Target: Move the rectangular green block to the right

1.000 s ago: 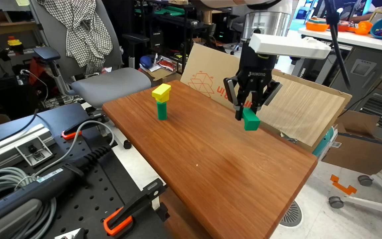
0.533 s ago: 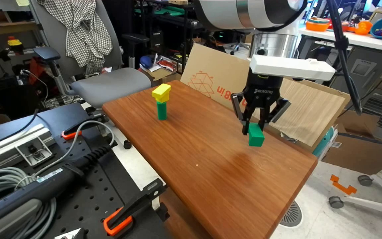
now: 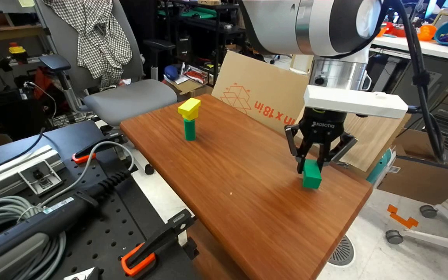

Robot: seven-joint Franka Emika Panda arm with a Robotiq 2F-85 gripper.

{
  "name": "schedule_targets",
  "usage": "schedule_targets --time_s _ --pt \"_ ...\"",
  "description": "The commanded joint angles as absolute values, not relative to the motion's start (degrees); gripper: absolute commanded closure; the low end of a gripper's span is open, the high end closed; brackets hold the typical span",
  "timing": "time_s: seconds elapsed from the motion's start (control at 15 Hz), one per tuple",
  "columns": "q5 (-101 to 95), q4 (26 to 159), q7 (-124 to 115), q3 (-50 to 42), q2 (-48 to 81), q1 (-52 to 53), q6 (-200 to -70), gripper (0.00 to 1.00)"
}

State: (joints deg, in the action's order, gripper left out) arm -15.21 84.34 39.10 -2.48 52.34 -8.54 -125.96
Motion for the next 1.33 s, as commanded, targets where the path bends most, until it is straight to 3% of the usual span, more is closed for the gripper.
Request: schedule_targets --time_s 0.0,0.33,0.4,0.53,0.8,1.27 --pt "-15.1 80.7 37.5 -2.5 55.5 -9.1 -125.5 0.91" --pt "-14.9 79.3 36.6 -2.2 56.9 -9.2 -125.2 0.91" --pt "-14.7 79.2 36.2 -2.2 56.8 -9.2 -124.8 0.41" --pt "-13.8 78.5 36.3 -1.4 56.6 -9.6 -123.8 0.34" --pt "-11.2 81.0 39.1 1.5 52.4 -10.9 -124.8 0.04" --pt "-3.9 86.8 42.5 6.3 42.6 -11.8 -119.3 0.0"
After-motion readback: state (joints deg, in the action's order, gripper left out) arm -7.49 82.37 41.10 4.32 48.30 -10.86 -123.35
